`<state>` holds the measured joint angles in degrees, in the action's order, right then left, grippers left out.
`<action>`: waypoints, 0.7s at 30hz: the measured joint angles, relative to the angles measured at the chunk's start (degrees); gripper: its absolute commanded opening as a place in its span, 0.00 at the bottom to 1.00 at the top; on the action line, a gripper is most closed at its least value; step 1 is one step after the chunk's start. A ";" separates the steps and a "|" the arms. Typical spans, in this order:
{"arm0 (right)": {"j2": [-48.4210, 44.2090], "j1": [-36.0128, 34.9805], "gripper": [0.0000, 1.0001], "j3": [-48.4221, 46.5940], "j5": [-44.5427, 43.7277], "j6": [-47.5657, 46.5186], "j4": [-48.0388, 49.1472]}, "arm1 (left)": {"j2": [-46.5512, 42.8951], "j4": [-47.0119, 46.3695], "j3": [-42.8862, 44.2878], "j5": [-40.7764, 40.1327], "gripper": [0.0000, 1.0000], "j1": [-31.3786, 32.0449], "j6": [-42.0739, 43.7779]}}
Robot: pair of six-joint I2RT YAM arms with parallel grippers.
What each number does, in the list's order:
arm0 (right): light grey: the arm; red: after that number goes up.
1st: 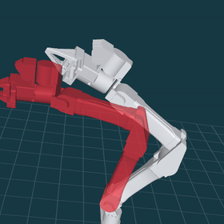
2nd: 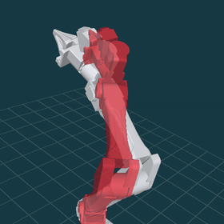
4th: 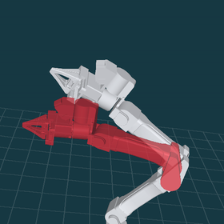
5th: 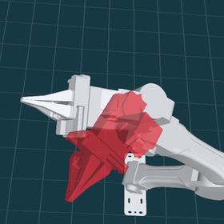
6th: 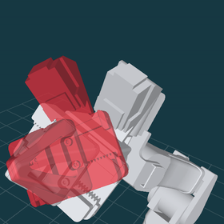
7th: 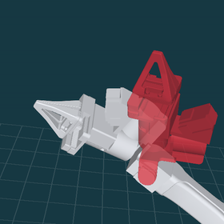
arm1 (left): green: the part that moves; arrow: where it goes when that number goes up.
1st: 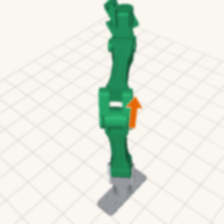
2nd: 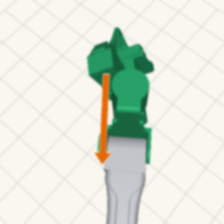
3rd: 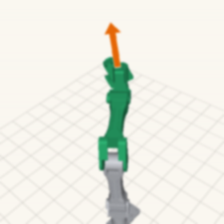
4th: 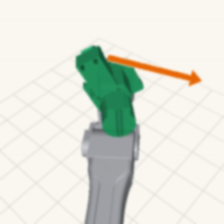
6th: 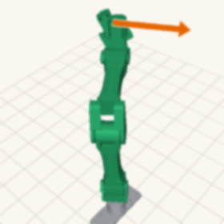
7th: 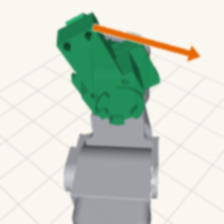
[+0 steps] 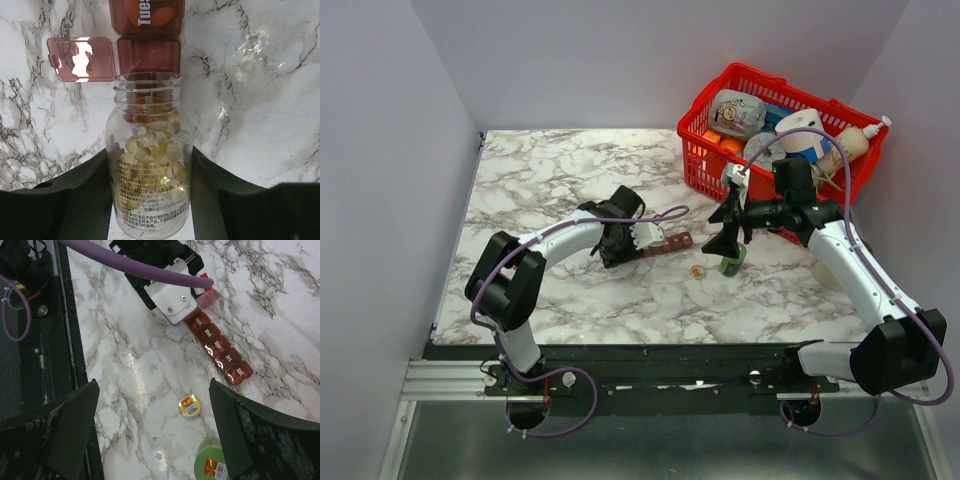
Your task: Sort the pills into containers
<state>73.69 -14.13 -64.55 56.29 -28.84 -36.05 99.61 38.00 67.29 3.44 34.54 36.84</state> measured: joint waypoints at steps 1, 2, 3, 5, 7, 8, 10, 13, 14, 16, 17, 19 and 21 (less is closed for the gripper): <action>0.00 0.00 1.00 0.02 0.02 0.02 0.00 | 0.17 0.48 0.33 -0.33 0.00 0.13 -0.07; 0.00 0.00 1.00 0.02 0.02 0.13 0.00 | 0.33 0.83 0.66 -0.70 0.00 0.31 -0.11; 0.00 0.00 1.00 0.02 0.07 0.20 0.00 | 0.50 1.11 0.96 -1.29 0.00 0.50 -0.17; 0.00 0.00 1.00 0.02 0.11 0.31 0.00 | 0.94 1.60 1.66 -2.25 0.00 0.81 -0.26; 0.00 0.00 1.00 0.02 0.17 0.33 -0.02 | 1.18 1.66 1.88 -3.06 0.00 1.03 -0.31; 0.00 0.00 1.00 0.02 0.20 0.33 -0.02 | 1.33 1.92 2.01 -3.52 0.00 1.18 -0.33; 0.00 0.02 1.00 0.02 0.22 0.33 -0.02 | 1.60 2.25 2.19 -4.33 0.00 1.49 -0.42; 0.00 0.15 1.00 0.02 0.46 0.33 -0.02 | 1.88 2.60 2.56 -5.40 0.00 2.01 -0.44; 0.00 0.31 1.00 0.02 0.52 0.33 -0.02 | 1.95 2.75 2.64 -5.68 0.00 2.16 -0.44; 0.00 0.42 1.00 0.02 0.61 0.33 -0.02 | 2.23 3.06 2.93 -6.58 0.00 2.64 -0.42; 0.00 0.50 1.00 0.02 0.68 0.35 -0.02 | 2.32 3.19 3.08 -6.93 0.00 2.80 -0.42; 0.00 0.61 1.00 0.04 0.79 0.33 -0.02 | 2.54 3.39 3.28 -7.96 0.00 3.30 -0.42; 0.00 0.70 1.00 0.04 0.90 0.35 -0.02 | 2.67 3.54 3.45 -8.63 0.00 3.65 -0.39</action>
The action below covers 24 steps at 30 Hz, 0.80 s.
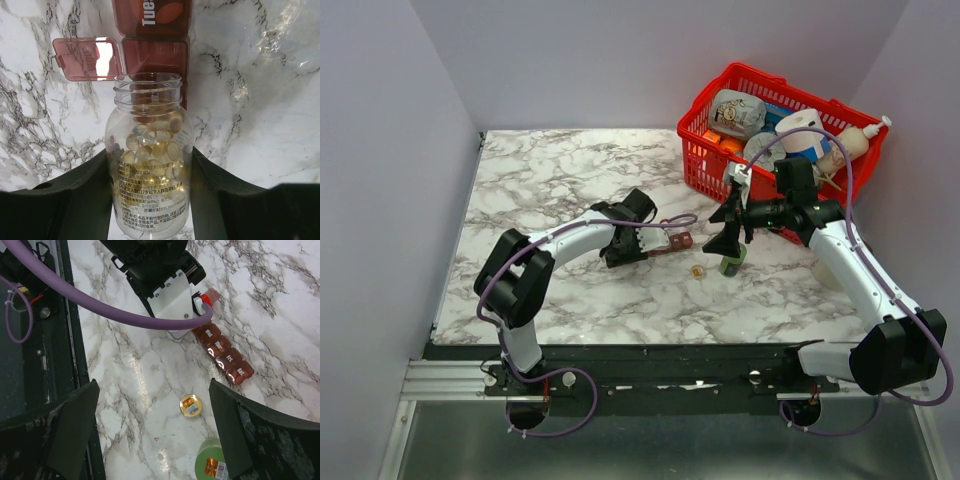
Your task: Sort the pills into containers
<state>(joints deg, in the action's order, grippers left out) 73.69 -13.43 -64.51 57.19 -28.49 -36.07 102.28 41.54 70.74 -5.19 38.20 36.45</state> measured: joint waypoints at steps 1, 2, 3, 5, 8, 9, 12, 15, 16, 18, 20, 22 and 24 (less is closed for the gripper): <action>0.00 0.00 1.00 0.00 0.11 0.00 0.00 | 0.04 0.09 0.07 -0.39 0.00 0.17 0.02; 0.00 0.02 1.00 0.00 0.17 -0.02 0.00 | 0.07 0.15 0.09 -0.66 0.00 0.31 0.07; 0.00 0.07 1.00 0.00 0.28 0.00 0.00 | 0.07 0.26 0.11 -0.90 0.00 0.42 0.13; 0.00 0.07 1.00 0.00 0.37 -0.02 0.00 | 0.07 0.59 0.24 -1.62 0.00 0.66 0.24; 0.00 0.07 1.00 0.00 0.55 0.00 0.00 | 0.07 1.09 0.83 -2.36 0.00 0.96 0.44; 0.00 0.07 1.00 0.00 0.57 0.00 0.00 | 0.07 1.09 1.03 -2.73 0.00 1.16 0.46; 0.00 0.17 1.00 0.00 0.72 0.00 0.00 | 0.07 1.14 1.18 -3.58 0.00 1.70 0.61; 0.00 0.44 1.00 0.00 0.79 0.00 0.00 | 0.22 1.42 1.27 -4.48 0.00 2.27 0.68; 0.00 0.52 1.00 0.00 0.81 0.00 0.00 | 0.33 1.49 1.33 -4.70 0.00 2.40 0.70; 0.00 0.61 1.00 0.00 0.85 0.00 -0.02 | 0.66 1.53 1.60 -5.25 0.00 2.64 0.83; 0.00 0.70 1.00 0.00 0.96 0.00 -0.02 | 0.92 1.55 1.73 -6.10 0.00 2.86 0.90; 0.00 0.81 1.00 0.00 1.07 0.00 -0.02 | 1.03 1.64 1.81 -6.71 0.00 3.10 1.05; 0.00 0.81 1.00 0.00 1.18 0.00 -0.02 | 1.03 1.75 1.84 -6.97 0.00 3.30 1.11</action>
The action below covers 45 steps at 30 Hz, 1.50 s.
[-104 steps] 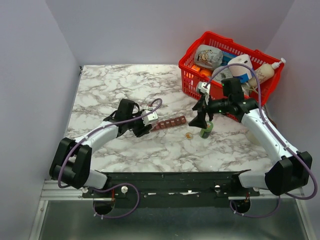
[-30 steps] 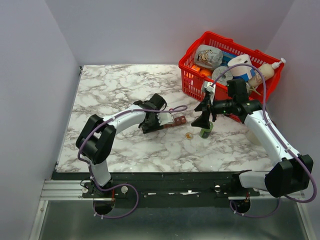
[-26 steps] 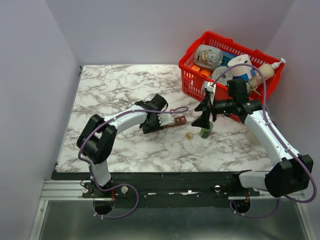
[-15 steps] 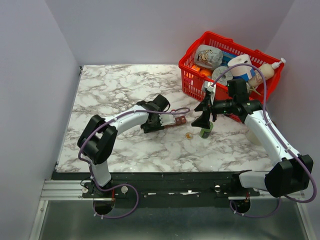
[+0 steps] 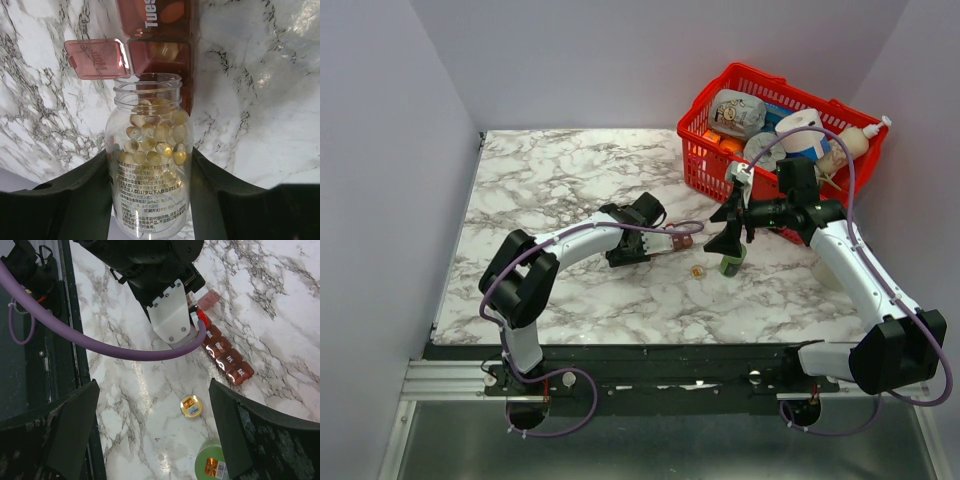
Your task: Sort the pills into containers
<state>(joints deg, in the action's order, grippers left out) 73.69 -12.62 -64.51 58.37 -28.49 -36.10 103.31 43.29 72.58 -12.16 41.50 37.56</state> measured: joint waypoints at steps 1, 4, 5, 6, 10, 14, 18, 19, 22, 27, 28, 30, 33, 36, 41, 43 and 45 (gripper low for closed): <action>0.00 0.00 1.00 0.00 0.02 0.00 0.00 | 0.02 0.11 0.04 -0.13 0.00 0.09 0.02; 0.00 0.00 1.00 0.00 0.04 0.00 0.00 | 0.04 0.13 0.07 -0.31 0.00 0.17 0.13; 0.00 0.00 1.00 0.00 0.04 0.00 0.00 | 0.09 0.15 0.07 -0.31 0.00 0.17 0.13; 0.00 0.00 1.00 0.00 0.04 0.00 0.00 | 0.11 0.13 0.07 -0.33 0.00 0.17 0.11; 0.00 0.02 1.00 0.00 0.11 0.00 0.00 | 0.24 0.15 0.07 -0.37 0.00 0.17 0.13; 0.00 0.26 1.00 0.02 0.37 0.00 0.00 | 0.24 0.13 0.07 -0.81 0.00 0.22 0.13; 0.00 0.33 1.00 0.02 0.48 -0.02 0.00 | 0.24 -0.07 0.04 -0.87 0.00 0.22 0.02; 0.00 0.33 1.00 0.02 0.48 -0.02 0.00 | 0.22 -0.37 -0.02 -0.87 0.00 0.22 -0.09; 0.00 0.35 1.00 0.02 0.50 -0.02 0.00 | -0.66 -3.30 -1.88 -0.72 0.00 0.20 -0.79; 0.02 0.37 1.00 0.09 0.52 -0.04 0.00 | -4.90 -9.07 -8.50 0.15 0.00 -0.17 -2.40; 0.02 0.37 1.00 0.13 0.55 -0.07 -0.02 | -5.75 -10.12 -9.53 0.28 0.00 -0.20 -2.69; 0.02 0.37 1.00 0.26 0.55 -0.11 -0.04 | -7.69 -12.63 -11.98 0.79 0.00 -0.48 -3.30; 0.02 0.37 1.00 0.42 0.55 -0.50 -0.07 | -11.21 -17.18 -16.02 1.33 0.00 -0.74 -4.44; 0.04 0.37 1.00 0.48 0.55 -1.20 -0.20 | -15.30 -22.05 -19.98 2.03 0.00 -1.05 -5.86; 0.15 0.37 1.00 0.85 0.50 -4.72 -1.22 | -25.90 -32.50 -28.35 4.96 0.00 -1.84 -9.66; 0.15 0.37 1.00 1.29 0.46 -6.93 -1.66 | -30.88 -37.92 -32.70 7.32 0.00 -2.23 -11.43; 0.13 0.37 1.00 1.68 0.24 -9.22 -1.99 | -36.46 -43.47 -37.68 10.21 0.00 -3.08 -13.79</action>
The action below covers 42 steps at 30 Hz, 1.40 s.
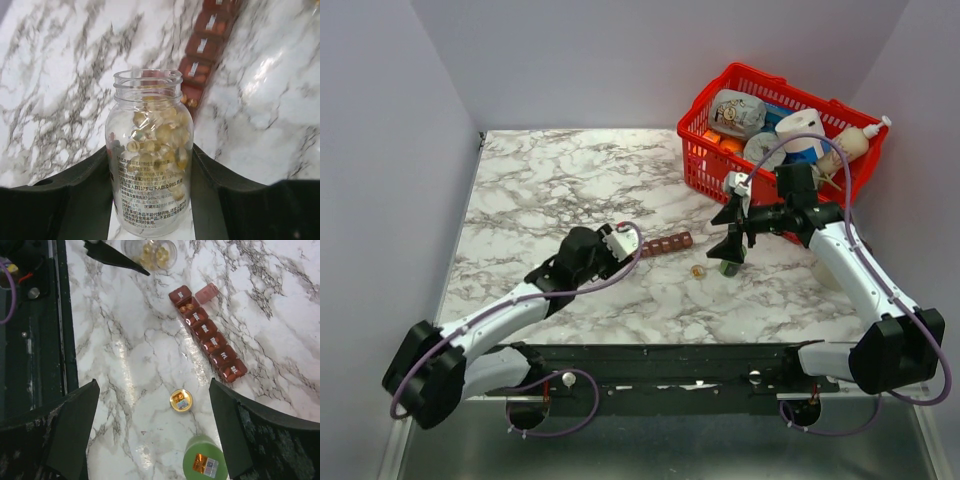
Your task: Sort the pills into containers
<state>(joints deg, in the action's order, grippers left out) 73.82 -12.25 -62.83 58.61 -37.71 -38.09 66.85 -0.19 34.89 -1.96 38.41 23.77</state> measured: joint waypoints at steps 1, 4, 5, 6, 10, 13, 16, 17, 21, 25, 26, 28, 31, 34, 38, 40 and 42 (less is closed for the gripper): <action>-0.13 0.00 1.00 0.13 -0.42 -1.20 -0.15 | -3.08 -3.69 -2.82 2.12 0.00 -0.59 -1.49; -1.05 0.00 1.00 0.31 -1.79 -5.64 -0.09 | -10.43 -13.99 -10.05 7.34 0.00 -1.73 -6.01; -1.70 0.00 1.00 0.50 -2.10 -7.15 0.31 | -12.24 -17.07 -12.15 8.83 0.00 -2.01 -7.21; -2.49 0.00 1.00 0.87 -2.27 -8.55 0.83 | -14.16 -19.71 -13.97 10.21 0.00 -2.16 -8.37; -2.78 -0.42 1.00 -0.48 -1.55 -15.30 -1.05 | -21.20 -28.26 -18.25 17.05 0.00 -2.23 -13.62; 2.95 -2.12 1.00 -7.30 -0.83 -24.52 -8.68 | -28.61 -30.42 -18.58 21.81 0.00 -2.93 -16.85; 6.84 -5.92 1.00 -8.13 -1.84 -33.59 -11.52 | -37.38 -29.59 -18.45 24.74 0.00 -4.37 -18.27; 6.93 -7.41 1.00 -6.64 -3.39 -35.52 -11.63 | -39.91 -28.41 -18.36 25.24 0.00 -4.66 -18.27; 8.48 -13.70 1.00 -2.54 -10.21 -39.95 -11.28 | -48.68 -21.14 -17.38 26.25 0.00 -5.18 -16.68; 13.29 -16.94 0.99 -2.49 -16.72 -40.11 -8.68 | -52.46 -12.81 -17.33 26.01 0.00 -5.31 -13.68; 14.40 -17.66 0.99 -2.47 -18.53 -39.76 -7.78 | -52.74 -11.19 -17.33 25.79 0.00 -5.31 -12.76; 16.52 -18.97 0.97 -2.47 -22.16 -38.95 -5.97 | -52.70 -8.72 -17.33 25.46 0.00 -5.31 -11.28; 19.58 -21.14 0.95 -2.32 -26.86 -37.97 -3.54 | -51.65 -6.12 -17.16 25.16 0.00 -5.31 -9.81; 21.62 -22.36 0.90 -1.53 -30.36 -37.31 -1.79 | -50.47 -4.33 -16.83 25.16 0.00 -5.31 -9.05; 22.95 -22.60 0.84 -0.31 -34.07 -37.20 -1.07 | -50.34 -3.52 -16.81 25.16 0.00 -5.31 -8.55; 23.32 -22.64 0.81 0.26 -35.76 -37.13 -0.90 | -50.27 -3.52 -16.79 25.16 0.00 -5.31 -8.50; 23.39 -22.62 0.79 1.18 -37.38 -37.13 -0.81 | -50.01 -3.52 -16.79 25.16 0.00 -5.31 -8.48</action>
<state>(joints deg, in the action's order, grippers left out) 97.21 -34.87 -61.65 21.23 -74.85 -38.89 16.84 -3.70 18.11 23.20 33.10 15.29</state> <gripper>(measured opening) 0.817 0.600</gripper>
